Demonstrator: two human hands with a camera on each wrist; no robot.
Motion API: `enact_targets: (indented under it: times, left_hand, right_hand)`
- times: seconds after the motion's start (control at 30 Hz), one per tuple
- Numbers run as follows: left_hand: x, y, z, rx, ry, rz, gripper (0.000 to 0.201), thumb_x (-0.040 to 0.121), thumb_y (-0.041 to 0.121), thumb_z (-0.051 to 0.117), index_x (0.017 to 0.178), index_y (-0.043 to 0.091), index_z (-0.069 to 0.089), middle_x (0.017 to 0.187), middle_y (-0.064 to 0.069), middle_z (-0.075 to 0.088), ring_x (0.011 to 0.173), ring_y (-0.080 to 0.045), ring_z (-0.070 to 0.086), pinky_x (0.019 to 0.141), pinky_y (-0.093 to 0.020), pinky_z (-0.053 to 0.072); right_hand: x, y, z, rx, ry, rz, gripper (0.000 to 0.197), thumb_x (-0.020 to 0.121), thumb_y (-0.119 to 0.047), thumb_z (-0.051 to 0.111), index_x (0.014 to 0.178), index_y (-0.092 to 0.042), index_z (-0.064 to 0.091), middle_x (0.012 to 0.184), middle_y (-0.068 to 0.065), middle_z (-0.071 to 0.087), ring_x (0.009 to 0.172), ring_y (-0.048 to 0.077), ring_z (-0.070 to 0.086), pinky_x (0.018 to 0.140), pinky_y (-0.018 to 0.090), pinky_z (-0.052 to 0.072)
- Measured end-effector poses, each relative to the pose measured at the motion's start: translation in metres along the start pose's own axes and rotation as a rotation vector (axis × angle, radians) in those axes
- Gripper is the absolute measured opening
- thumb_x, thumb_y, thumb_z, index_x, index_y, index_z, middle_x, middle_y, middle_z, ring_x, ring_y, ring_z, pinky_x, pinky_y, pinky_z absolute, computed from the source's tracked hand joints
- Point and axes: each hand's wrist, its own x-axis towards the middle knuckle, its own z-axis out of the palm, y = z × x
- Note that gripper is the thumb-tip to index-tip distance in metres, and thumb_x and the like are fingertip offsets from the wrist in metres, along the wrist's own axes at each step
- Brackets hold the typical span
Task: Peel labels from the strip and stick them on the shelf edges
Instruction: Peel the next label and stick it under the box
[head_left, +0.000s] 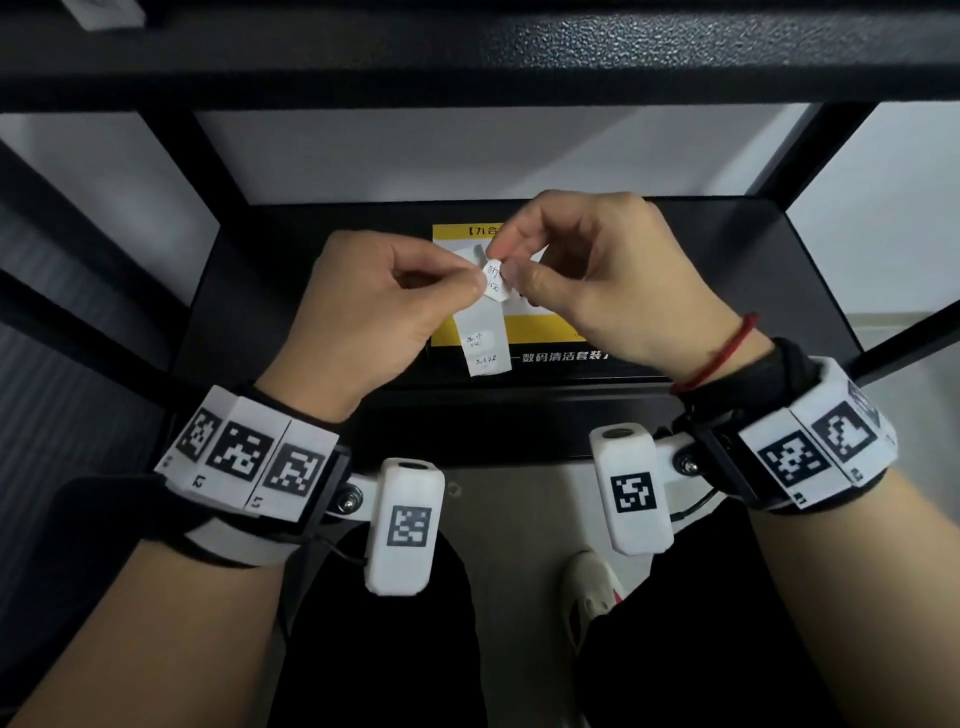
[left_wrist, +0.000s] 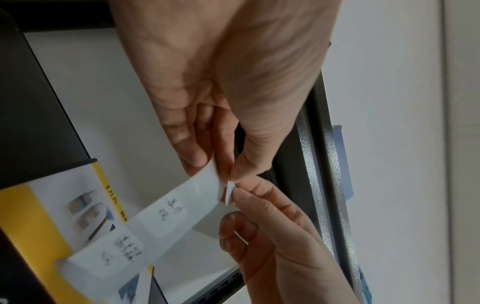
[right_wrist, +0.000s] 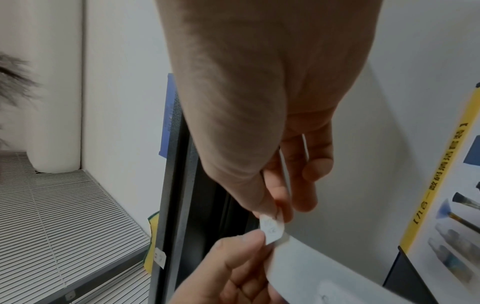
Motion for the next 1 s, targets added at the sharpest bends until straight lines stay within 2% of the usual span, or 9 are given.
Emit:
enact_targets:
  times: [0.17,0.23,0.3,0.4,0.47,0.57,0.63,0.77,1.0]
  left_hand:
    - [0.001,0.002,0.002,-0.070,0.020,-0.003,0.018,0.089,0.016,0.076,0.078,0.029,0.077,0.061,0.022,0.072,0.066,0.007,0.067,0.066,-0.009,0.049]
    - [0.001,0.004,0.002,-0.092,0.020,-0.004,0.018,0.089,0.017,0.076,0.078,0.030,0.077,0.063,0.023,0.072,0.067,0.008,0.067,0.066,-0.009,0.050]
    - [0.001,0.005,0.002,-0.113,0.019,0.000,0.017,0.089,0.017,0.077,0.079,0.030,0.078,0.065,0.021,0.073,0.068,0.006,0.067,0.069,-0.011,0.052]
    - [0.001,0.009,0.003,-0.145,0.018,0.013,0.013,0.089,0.017,0.077,0.080,0.026,0.079,0.064,0.018,0.073,0.067,0.003,0.066,0.073,-0.015,0.052]
    - [0.001,0.013,0.005,-0.165,0.012,0.019,0.011,0.089,0.017,0.077,0.080,0.025,0.079,0.062,0.017,0.071,0.065,0.002,0.065,0.073,-0.016,0.052]
    - [-0.001,0.020,0.007,-0.177,-0.003,0.034,0.010,0.089,0.017,0.077,0.081,0.022,0.078,0.059,0.017,0.070,0.063,0.003,0.063,0.071,-0.015,0.051]
    - [-0.003,0.027,0.007,-0.182,-0.009,0.038,0.009,0.089,0.017,0.077,0.081,0.021,0.078,0.058,0.018,0.069,0.061,0.005,0.063,0.067,-0.012,0.049]
    - [-0.008,0.048,0.004,-0.178,-0.024,0.061,0.004,0.088,0.019,0.079,0.084,0.020,0.079,0.060,0.020,0.071,0.061,0.008,0.064,0.064,-0.008,0.047]
    - [-0.019,0.088,-0.011,-0.164,-0.013,0.187,0.003,0.087,0.020,0.080,0.085,0.022,0.080,0.071,0.017,0.077,0.065,0.005,0.067,0.067,-0.011,0.050]
  right_hand:
    - [-0.001,0.001,-0.006,0.084,0.086,0.074,0.014,0.088,-0.016,0.069,0.099,-0.023,0.071,0.080,-0.007,0.073,0.067,0.027,0.069,0.069,0.042,0.059]
    - [-0.002,0.001,-0.010,0.114,0.101,0.104,0.005,0.090,-0.017,0.069,0.090,-0.021,0.072,0.073,-0.009,0.069,0.063,0.026,0.068,0.063,0.037,0.056]
    - [-0.004,0.000,-0.013,0.121,0.095,0.126,0.010,0.092,-0.016,0.069,0.083,-0.020,0.072,0.068,-0.008,0.068,0.057,0.020,0.064,0.055,0.026,0.048]
    - [-0.010,-0.005,-0.014,0.154,0.081,0.132,0.011,0.092,-0.018,0.070,0.082,-0.016,0.073,0.072,0.004,0.073,0.056,0.014,0.061,0.052,0.017,0.042]
    - [-0.013,-0.006,-0.015,0.161,0.105,0.123,0.011,0.091,-0.019,0.071,0.081,-0.015,0.074,0.073,0.008,0.073,0.056,0.014,0.061,0.053,0.021,0.044]
    - [-0.016,-0.008,-0.019,0.127,0.167,0.094,0.010,0.088,-0.022,0.072,0.080,-0.016,0.075,0.074,0.008,0.073,0.057,0.024,0.063,0.057,0.040,0.054]
    - [-0.019,-0.013,-0.023,0.074,0.208,0.068,0.009,0.086,-0.022,0.070,0.079,-0.018,0.074,0.075,0.006,0.073,0.058,0.027,0.064,0.061,0.045,0.056]
    - [-0.024,-0.030,-0.035,-0.039,0.279,0.015,0.018,0.085,-0.017,0.069,0.070,-0.028,0.069,0.063,-0.003,0.069,0.050,0.008,0.059,0.057,0.028,0.047]
    - [-0.029,-0.068,-0.065,-0.079,0.339,-0.094,0.012,0.086,-0.023,0.069,0.077,-0.016,0.072,0.060,0.004,0.068,0.054,0.023,0.065,0.061,0.028,0.051]
